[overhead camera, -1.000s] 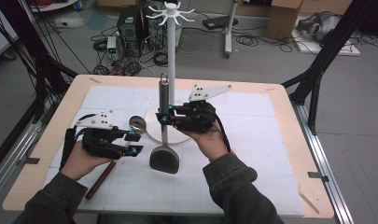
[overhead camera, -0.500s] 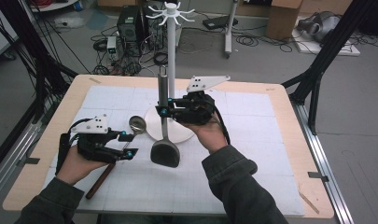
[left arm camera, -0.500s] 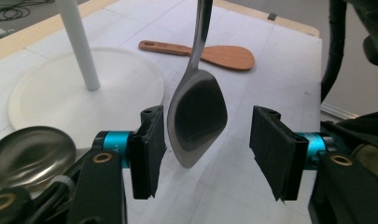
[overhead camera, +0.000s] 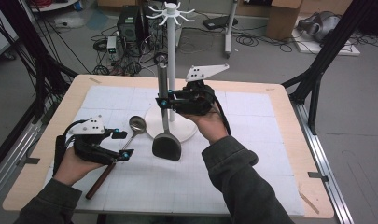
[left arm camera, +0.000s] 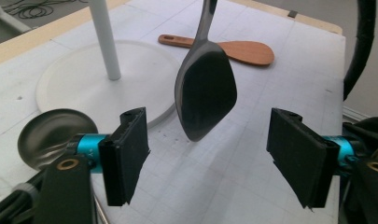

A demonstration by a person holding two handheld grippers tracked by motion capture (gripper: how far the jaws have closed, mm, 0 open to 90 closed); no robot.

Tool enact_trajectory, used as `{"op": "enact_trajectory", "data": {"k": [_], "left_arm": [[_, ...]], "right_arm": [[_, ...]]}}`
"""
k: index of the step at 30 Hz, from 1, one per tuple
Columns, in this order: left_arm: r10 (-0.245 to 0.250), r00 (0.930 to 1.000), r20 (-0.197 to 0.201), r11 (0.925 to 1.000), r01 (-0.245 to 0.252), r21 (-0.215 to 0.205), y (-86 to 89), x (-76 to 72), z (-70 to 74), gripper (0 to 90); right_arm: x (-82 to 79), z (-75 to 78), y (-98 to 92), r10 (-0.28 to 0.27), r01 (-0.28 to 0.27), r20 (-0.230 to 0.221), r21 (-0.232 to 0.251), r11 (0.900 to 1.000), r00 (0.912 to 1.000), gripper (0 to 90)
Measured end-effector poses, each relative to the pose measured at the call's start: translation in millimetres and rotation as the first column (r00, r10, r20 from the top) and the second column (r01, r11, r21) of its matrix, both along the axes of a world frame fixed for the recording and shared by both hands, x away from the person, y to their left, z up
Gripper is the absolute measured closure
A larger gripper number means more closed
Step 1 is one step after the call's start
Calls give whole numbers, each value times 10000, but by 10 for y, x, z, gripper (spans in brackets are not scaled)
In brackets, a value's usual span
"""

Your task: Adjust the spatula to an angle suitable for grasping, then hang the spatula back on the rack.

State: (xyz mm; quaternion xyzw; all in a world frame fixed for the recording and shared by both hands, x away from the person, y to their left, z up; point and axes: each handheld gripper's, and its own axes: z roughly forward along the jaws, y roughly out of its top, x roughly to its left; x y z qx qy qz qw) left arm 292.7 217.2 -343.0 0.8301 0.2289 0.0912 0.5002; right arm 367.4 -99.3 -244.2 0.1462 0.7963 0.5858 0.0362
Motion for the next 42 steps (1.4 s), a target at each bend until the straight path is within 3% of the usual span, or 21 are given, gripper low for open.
{"op": "enact_trajectory", "data": {"k": [10,29,42], "left_arm": [[391,9992,25,9992,-391,53,38,18,-33,179],[460,9989,63,9989,-460,-35,68,28,-31,170],[496,9988,48,9987,-495,-156,90,22,-24,168]], "right_arm": [[104,96,39,-24,24,14,-77,10000,10000,756],[319,419,127,-153,165,283,-404,9990,9995,756],[528,471,139,-652,654,52,-471,9967,9979,755]]}}
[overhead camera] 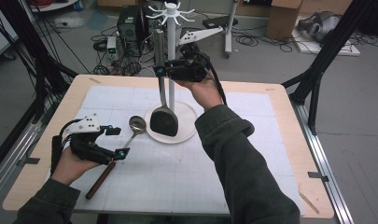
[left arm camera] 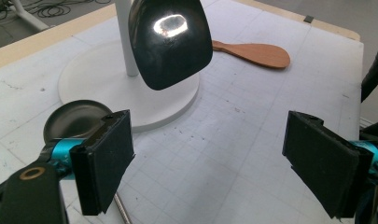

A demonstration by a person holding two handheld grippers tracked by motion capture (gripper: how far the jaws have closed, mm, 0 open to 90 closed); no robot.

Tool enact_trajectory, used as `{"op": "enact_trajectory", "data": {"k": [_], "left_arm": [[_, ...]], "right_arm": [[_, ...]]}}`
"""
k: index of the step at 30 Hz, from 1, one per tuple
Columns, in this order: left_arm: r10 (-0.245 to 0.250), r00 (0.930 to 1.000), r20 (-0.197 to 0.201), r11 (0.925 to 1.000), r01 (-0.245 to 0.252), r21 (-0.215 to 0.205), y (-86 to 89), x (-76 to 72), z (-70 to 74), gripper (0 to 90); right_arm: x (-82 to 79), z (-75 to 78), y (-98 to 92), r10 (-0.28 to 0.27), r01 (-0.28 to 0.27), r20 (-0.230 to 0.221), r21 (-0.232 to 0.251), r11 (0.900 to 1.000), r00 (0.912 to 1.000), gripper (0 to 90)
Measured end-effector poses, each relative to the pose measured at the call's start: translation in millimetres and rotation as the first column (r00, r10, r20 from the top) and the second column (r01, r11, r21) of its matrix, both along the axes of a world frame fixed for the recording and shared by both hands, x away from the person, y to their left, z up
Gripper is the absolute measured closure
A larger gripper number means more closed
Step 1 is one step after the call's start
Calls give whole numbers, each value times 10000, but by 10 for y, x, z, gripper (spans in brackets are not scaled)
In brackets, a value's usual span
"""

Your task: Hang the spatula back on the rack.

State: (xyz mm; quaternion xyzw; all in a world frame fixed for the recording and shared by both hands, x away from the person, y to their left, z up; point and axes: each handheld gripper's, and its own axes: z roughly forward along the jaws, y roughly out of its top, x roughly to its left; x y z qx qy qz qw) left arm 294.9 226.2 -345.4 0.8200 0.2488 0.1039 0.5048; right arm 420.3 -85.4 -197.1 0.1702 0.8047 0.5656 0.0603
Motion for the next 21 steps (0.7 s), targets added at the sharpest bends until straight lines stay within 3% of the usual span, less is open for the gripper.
{"op": "enact_trajectory", "data": {"k": [11,21], "left_arm": [[-123,9999,-30,9999,124,69,-23,-10,-7,168],[-61,10000,-23,10000,61,16,9,0,-1,168]], "right_arm": [[100,-68,-29,-463,459,-233,-197,9988,9987,754],[121,-85,-42,-591,588,-122,-286,9979,9982,746]]}}
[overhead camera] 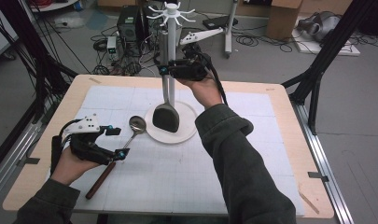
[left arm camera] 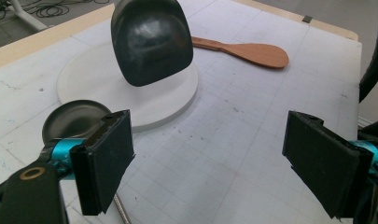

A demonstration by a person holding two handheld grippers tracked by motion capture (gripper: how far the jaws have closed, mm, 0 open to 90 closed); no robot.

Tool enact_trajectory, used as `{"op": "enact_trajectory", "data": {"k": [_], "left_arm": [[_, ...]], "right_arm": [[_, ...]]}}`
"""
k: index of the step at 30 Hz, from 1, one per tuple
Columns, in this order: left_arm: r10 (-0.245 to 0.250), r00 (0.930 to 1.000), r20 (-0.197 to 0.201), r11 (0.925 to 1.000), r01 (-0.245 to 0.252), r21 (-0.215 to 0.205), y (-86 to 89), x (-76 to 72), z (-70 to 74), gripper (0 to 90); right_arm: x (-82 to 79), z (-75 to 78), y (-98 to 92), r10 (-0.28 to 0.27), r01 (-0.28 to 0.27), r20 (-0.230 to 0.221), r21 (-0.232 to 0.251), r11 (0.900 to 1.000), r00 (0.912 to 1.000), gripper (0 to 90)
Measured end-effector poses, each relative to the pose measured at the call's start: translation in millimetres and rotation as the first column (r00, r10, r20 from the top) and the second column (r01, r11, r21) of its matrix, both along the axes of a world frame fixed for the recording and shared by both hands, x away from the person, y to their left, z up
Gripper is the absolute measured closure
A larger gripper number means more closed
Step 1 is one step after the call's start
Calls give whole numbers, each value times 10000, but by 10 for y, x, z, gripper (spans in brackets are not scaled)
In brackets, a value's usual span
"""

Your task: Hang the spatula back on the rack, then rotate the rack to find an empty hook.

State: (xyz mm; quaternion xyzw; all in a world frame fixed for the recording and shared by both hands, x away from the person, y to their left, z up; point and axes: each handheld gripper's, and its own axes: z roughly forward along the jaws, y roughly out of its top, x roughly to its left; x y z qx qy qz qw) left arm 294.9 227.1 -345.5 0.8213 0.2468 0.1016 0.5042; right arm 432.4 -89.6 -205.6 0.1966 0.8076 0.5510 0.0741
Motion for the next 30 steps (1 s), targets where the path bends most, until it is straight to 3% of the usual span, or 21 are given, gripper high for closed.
{"op": "enact_trajectory", "data": {"k": [10,18,19,20,23,30], "left_arm": [[44,10000,-3,10000,-44,-26,11,3,2,169],[43,10000,-36,10000,-43,-10,9,6,-3,169],[35,10000,-31,10000,-35,-7,8,5,-2,169],[35,10000,-34,10000,-35,-11,8,3,-2,169],[44,10000,-14,10000,-44,-21,11,6,-1,169],[6,10000,-19,9999,-6,-105,16,12,-2,169]], "right_arm": [[-94,132,-216,-223,203,415,488,9986,9989,712],[-154,209,-344,-254,221,623,522,9984,9977,724],[-156,219,-367,-266,232,635,550,9982,9976,746],[-164,244,-415,-255,220,701,505,9985,9972,825],[-178,282,-465,-189,152,754,500,9986,9970,896],[-177,540,-651,-219,136,981,850,9963,9949,898]]}}
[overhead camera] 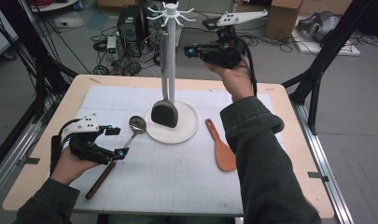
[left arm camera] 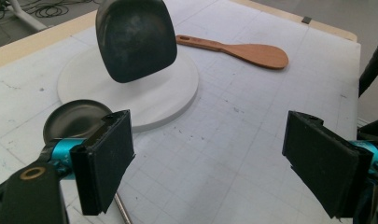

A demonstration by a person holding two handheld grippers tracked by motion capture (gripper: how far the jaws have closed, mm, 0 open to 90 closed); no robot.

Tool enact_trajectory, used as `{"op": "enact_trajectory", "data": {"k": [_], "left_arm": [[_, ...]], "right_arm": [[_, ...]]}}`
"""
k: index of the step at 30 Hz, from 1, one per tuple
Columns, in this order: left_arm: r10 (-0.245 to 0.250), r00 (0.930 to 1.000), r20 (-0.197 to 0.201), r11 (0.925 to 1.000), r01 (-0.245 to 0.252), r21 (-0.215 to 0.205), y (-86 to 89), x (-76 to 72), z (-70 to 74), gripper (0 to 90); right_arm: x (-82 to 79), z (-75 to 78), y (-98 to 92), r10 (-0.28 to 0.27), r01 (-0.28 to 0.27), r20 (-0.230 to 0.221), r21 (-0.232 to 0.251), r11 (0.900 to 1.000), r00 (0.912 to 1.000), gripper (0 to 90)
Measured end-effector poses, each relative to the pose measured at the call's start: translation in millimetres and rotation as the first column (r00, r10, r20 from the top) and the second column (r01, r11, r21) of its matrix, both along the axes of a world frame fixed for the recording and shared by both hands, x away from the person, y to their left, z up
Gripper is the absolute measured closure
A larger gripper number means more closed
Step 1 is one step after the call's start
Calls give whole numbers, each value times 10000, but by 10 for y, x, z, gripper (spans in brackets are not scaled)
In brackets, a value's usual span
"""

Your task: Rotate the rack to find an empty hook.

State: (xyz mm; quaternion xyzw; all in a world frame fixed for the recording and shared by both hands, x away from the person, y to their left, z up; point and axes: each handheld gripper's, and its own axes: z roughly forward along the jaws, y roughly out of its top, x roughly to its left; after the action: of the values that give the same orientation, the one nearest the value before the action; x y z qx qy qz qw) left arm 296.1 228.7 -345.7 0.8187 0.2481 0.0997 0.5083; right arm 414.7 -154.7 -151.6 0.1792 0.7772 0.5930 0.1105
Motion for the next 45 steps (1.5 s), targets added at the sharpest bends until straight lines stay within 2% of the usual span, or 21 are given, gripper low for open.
{"op": "enact_trajectory", "data": {"k": [10,13,26,37,45], "left_arm": [[-21,10000,-27,10000,21,29,3,2,-8,168],[35,10000,-37,10000,-35,29,5,6,-11,168],[13,10000,-43,9999,-12,106,-4,0,-12,169],[85,9999,-61,9999,-86,-77,22,0,1,169],[79,9999,-71,9999,-80,-61,22,0,1,170]], "right_arm": [[33,262,-67,-100,88,376,326,9994,9992,899],[43,324,-44,-151,139,538,218,9997,9984,899],[44,407,30,-191,184,635,105,9998,9978,900],[4,413,147,-359,365,744,-73,9993,9966,900],[-26,443,238,-434,453,869,-200,9988,9953,900]]}}
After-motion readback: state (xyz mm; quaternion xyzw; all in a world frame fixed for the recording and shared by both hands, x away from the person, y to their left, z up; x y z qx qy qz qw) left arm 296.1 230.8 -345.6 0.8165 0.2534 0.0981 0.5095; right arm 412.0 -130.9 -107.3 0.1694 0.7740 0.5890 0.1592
